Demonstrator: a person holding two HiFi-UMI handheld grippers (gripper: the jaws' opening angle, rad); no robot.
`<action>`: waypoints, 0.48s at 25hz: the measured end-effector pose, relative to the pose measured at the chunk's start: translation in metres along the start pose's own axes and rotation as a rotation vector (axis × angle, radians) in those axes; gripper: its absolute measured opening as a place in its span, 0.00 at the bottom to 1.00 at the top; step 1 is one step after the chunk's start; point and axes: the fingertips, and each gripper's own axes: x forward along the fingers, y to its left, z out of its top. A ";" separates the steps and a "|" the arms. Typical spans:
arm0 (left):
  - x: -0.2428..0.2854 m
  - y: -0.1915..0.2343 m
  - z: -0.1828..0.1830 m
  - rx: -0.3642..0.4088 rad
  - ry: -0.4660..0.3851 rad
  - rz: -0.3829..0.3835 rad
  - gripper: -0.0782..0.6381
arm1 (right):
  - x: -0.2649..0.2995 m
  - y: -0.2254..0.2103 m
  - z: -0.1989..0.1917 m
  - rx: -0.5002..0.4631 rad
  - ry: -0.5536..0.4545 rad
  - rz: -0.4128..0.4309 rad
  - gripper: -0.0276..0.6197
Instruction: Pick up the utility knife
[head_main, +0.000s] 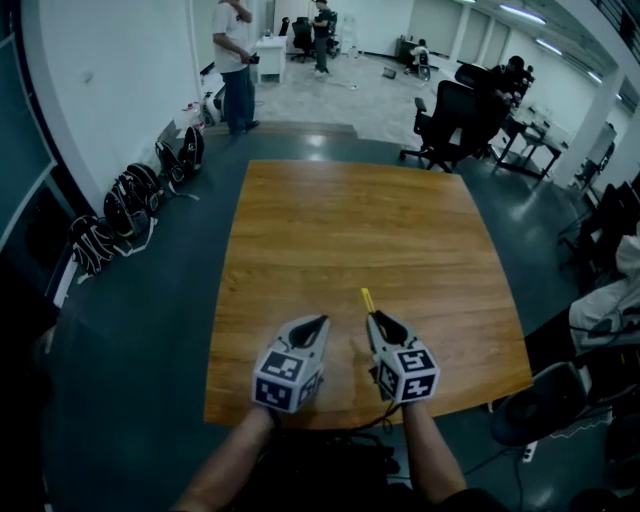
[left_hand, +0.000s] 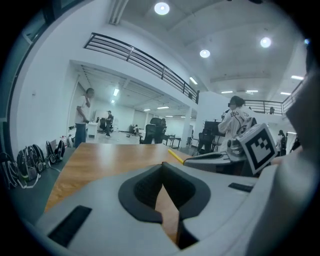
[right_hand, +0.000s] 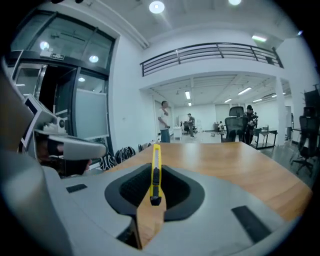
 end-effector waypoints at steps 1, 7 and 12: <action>0.000 -0.002 0.008 0.007 -0.016 -0.008 0.12 | -0.006 0.002 0.011 0.003 -0.028 0.001 0.15; -0.006 -0.015 0.045 0.051 -0.099 -0.060 0.12 | -0.039 0.013 0.057 0.012 -0.162 0.006 0.15; -0.023 -0.014 0.055 0.079 -0.140 -0.106 0.12 | -0.055 0.037 0.075 -0.008 -0.238 -0.016 0.15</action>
